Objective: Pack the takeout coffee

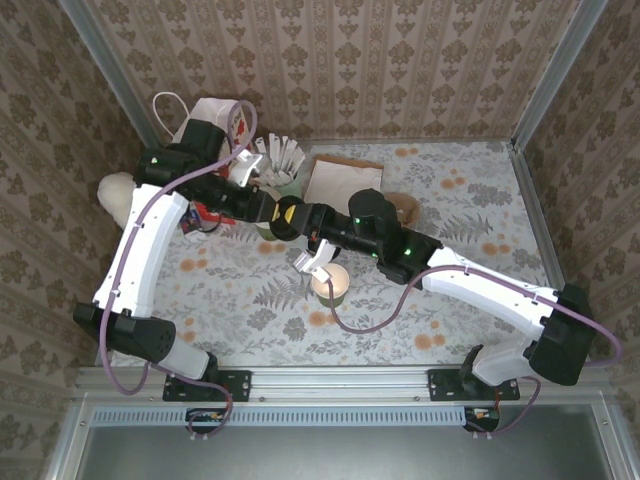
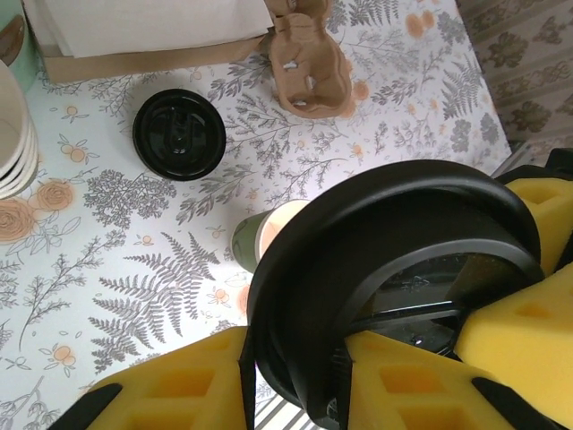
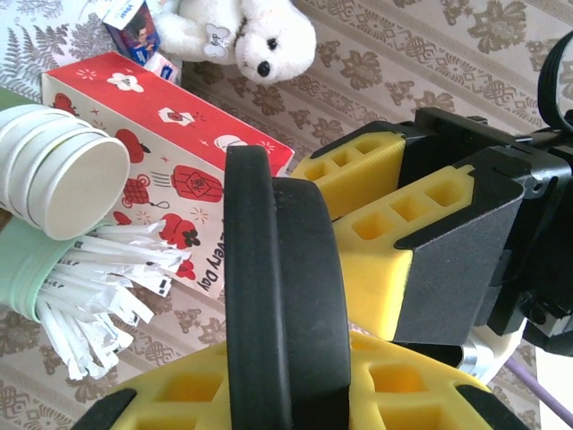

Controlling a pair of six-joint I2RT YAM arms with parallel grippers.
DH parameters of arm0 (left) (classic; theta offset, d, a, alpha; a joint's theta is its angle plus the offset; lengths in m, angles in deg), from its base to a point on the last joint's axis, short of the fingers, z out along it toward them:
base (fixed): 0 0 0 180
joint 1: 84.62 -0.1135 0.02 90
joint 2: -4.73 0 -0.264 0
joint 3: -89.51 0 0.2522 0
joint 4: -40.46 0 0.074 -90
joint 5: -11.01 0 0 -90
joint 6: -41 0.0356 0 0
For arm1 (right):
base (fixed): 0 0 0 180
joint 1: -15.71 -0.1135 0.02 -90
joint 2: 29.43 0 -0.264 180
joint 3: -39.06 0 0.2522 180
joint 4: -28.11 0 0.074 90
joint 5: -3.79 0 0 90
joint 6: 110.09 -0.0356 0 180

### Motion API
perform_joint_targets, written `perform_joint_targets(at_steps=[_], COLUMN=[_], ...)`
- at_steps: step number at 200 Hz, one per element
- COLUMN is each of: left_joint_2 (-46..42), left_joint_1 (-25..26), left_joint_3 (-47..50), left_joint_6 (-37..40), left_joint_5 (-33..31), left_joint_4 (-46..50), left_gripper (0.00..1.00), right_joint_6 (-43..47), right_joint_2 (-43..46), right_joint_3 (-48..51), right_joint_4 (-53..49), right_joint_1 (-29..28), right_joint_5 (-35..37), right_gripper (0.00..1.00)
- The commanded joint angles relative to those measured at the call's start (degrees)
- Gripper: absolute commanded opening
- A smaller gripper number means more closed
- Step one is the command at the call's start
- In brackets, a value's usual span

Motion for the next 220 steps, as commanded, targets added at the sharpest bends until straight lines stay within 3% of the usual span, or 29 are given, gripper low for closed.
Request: perform_joint_targets(at_steps=[1,30,65,99,118,136,150,158,164,193,220], left_joint_2=[0.6,1.4,1.8,1.8,1.6,1.5,1.4,1.4,1.5,1.0,-0.6], left_joint_1=[1.7,3.1,4.8,4.8,4.7,4.6,4.1,3.8,3.4,1.5,0.9], left_joint_3=[-2.1,-3.5,-3.6,-3.4,-3.2,-1.9,-0.1,0.6,1.1,3.6,6.5], left_joint_6=[2.0,2.9,3.5,2.8,2.1,1.0,-0.2,-0.9,-1.3,-3.2,-5.3], left_joint_5=[2.4,2.3,-2.1,-3.2,-6.4,-12.6,-17.2,-19.5,-20.6,-22.7,-24.7], left_joint_4=[1.8,2.5,3.4,2.5,1.1,-0.4,-2.0,-2.7,-3.1,-5.5,-9.0], left_gripper=[0.28,0.23,0.18,0.00,0.00,0.00,0.00,0.00,0.00,0.00,0.00], right_joint_6=[5.1,5.1,4.9,4.2,1.5,-8.7,-15.7,-18.3,-20.1,-34.1,-59.4], right_joint_2=[0.5,0.3,0.3,0.8,0.7,0.8,-0.6,-2.6,-3.9,-7.6,-6.9], right_joint_3=[-2.0,-1.8,-2.1,-1.6,-4.5,-7.9,-8.8,-8.5,-8.5,-9.8,-14.1], right_joint_4=[-1.6,-2.3,-2.1,-2.3,-11.1,-19.5,-19.6,-17.6,-15.9,-14.2,-20.0], right_joint_1=[-1.0,-1.5,-1.8,-1.9,-2.7,-2.8,-3.4,-4.3,-4.9,-5.7,-5.6], right_joint_5=[0.0,0.6,1.2,2.1,7.0,4.6,4.2,6.7,9.5,17.7,19.1], right_gripper=[0.15,0.15,0.15,0.16,0.35,0.76,0.87,0.91,0.99,1.00,1.00])
